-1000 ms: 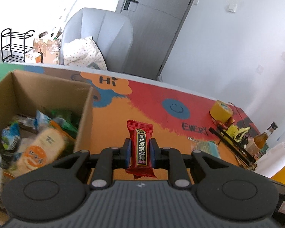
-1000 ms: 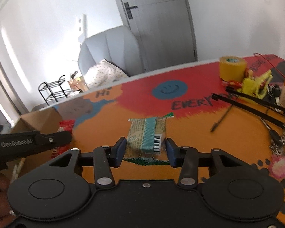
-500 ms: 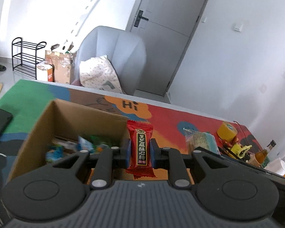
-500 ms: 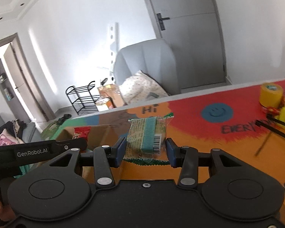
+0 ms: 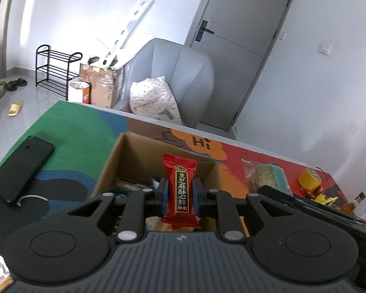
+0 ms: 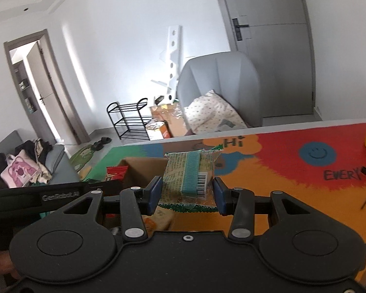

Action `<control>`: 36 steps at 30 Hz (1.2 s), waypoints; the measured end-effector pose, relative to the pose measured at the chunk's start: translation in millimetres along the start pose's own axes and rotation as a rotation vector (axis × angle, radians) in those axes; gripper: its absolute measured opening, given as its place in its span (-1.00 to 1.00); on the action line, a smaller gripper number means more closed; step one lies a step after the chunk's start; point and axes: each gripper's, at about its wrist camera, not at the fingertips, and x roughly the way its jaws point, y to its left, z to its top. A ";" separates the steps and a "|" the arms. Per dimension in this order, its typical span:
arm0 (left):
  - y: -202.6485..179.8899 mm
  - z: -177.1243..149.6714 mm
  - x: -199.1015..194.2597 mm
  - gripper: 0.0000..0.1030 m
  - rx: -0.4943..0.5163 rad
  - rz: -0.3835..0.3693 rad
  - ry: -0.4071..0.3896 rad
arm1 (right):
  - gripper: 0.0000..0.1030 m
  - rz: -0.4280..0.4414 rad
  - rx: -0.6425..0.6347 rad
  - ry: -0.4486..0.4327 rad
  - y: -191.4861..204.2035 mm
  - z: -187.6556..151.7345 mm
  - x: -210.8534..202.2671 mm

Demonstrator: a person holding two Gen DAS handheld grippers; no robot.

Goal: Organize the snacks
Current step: 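Lift both held snacks and carry them over the cardboard box, then open both tools to drop the red bar and stick snack into the box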

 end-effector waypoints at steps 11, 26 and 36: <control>24.8 2.6 -9.3 -0.07 -0.038 0.050 -0.012 | -0.17 0.041 -0.034 0.034 22.7 -1.5 7.9; 44.9 -4.0 -28.9 0.59 -0.056 0.074 -0.029 | 0.01 0.114 0.000 0.089 39.5 -11.6 10.1; 55.5 -6.2 -31.1 0.72 -0.072 0.093 -0.002 | 0.37 0.031 0.011 0.049 28.0 -13.9 -5.5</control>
